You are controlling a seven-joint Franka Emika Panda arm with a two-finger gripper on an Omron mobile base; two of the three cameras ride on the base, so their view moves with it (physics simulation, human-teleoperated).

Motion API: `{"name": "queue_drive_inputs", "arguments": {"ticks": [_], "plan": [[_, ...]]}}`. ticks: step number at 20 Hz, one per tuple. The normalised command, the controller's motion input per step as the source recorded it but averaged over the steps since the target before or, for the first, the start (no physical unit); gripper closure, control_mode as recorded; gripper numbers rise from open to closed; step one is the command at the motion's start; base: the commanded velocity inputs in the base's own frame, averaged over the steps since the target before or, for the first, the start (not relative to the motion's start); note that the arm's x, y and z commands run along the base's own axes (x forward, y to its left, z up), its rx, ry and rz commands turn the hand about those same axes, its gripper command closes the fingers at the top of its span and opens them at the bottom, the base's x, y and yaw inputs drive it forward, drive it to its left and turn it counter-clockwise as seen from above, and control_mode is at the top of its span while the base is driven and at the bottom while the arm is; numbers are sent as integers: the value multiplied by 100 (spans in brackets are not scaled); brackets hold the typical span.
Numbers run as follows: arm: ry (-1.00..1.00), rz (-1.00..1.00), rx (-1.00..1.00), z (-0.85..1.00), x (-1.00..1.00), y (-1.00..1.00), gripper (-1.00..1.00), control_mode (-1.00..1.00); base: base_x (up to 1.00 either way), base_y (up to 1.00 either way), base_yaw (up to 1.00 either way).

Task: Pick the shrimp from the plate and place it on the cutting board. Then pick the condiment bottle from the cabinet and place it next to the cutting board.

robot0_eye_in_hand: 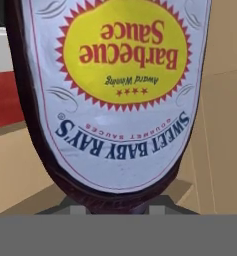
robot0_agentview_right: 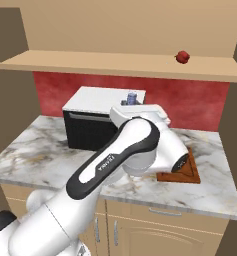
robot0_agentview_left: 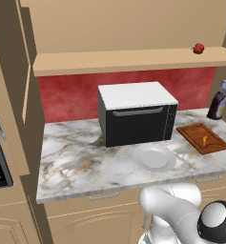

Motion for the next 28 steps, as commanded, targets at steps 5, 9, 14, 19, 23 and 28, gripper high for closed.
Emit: {"name": "queue_drive_inputs", "arguments": {"ticks": [5,9,14,19,23,28], "plan": [[-8,10,-5,-53,-14,0,100,-100,0,0,0],[-9,7,-12,-55,-5,0,100,-100,0,0,0],[-9,6,-13,-47,0,0,100,-100,0,0,0],[-9,5,-13,-42,0,0,100,-100,0,0,0],[-9,6,-13,-45,0,0,100,-100,0,0,0],[-9,5,-11,-53,-1,0,100,-100,0,0,0]]}}
